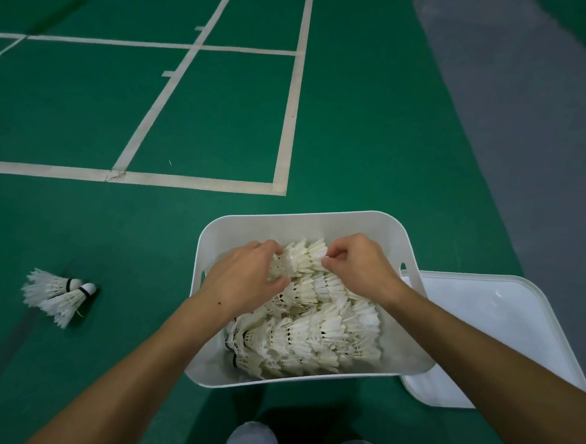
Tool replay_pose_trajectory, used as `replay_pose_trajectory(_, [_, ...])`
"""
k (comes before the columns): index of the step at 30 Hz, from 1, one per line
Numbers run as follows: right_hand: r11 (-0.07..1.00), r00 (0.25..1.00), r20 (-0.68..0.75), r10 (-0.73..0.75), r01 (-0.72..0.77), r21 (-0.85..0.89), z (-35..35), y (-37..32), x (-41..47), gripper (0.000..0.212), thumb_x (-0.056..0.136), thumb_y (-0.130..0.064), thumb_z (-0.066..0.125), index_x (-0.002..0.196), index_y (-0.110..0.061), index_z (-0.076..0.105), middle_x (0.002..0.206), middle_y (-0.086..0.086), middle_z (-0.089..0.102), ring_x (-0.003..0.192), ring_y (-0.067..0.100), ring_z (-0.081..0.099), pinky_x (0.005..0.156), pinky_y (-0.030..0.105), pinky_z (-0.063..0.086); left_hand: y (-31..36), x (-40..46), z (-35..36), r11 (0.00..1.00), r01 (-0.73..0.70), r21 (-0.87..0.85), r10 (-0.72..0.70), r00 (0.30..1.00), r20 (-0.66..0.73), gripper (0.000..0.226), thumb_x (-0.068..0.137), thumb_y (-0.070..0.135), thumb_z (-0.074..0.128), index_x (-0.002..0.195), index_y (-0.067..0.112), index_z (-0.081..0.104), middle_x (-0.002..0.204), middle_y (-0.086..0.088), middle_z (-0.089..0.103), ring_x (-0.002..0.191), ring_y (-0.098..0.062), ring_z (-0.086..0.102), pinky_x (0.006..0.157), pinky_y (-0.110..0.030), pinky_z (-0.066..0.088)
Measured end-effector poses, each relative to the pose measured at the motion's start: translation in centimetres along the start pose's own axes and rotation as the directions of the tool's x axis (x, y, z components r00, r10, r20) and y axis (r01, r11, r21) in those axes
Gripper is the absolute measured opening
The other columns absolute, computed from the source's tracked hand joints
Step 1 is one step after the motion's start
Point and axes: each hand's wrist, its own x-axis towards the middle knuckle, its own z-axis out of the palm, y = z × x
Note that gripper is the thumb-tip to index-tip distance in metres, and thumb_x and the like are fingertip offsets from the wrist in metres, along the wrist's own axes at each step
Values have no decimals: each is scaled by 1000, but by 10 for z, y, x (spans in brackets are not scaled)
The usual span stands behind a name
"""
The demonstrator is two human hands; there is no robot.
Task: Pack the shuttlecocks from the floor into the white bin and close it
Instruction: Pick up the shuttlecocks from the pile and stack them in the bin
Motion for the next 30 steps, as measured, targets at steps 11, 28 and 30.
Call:
replay_pose_trajectory(11, [988, 994, 72, 76, -85, 128, -2, -5, -4, 31, 91, -34, 80, 117, -16, 76, 107, -3, 78, 101, 18, 73, 101, 45, 57, -7, -7, -1, 989, 4, -147, -10, 999, -43, 65, 96, 53, 67, 151, 27, 45, 144, 1, 61, 127, -21, 59, 104, -41, 52])
replay_pose_trajectory(28, [712, 749, 142, -647, 660, -240, 3, -134, -114, 12, 101, -36, 58, 111, -32, 61, 112, -13, 61, 108, 12, 52, 94, 35, 48, -81, -168, -44, 922, -51, -383, -167, 841, -514, 10, 94, 23, 74, 92, 29, 67, 87, 17, 69, 86, -8, 68, 72, -36, 57])
replay_pose_trajectory(30, [678, 716, 230, -659, 698, -229, 8, -152, -115, 12, 101, -38, 57, 112, -33, 60, 111, -14, 61, 105, 10, 53, 94, 33, 48, -115, -184, -36, 926, 44, -376, -243, 831, -501, 8, 94, 29, 73, 91, 31, 65, 85, 19, 69, 84, -4, 67, 71, -39, 58])
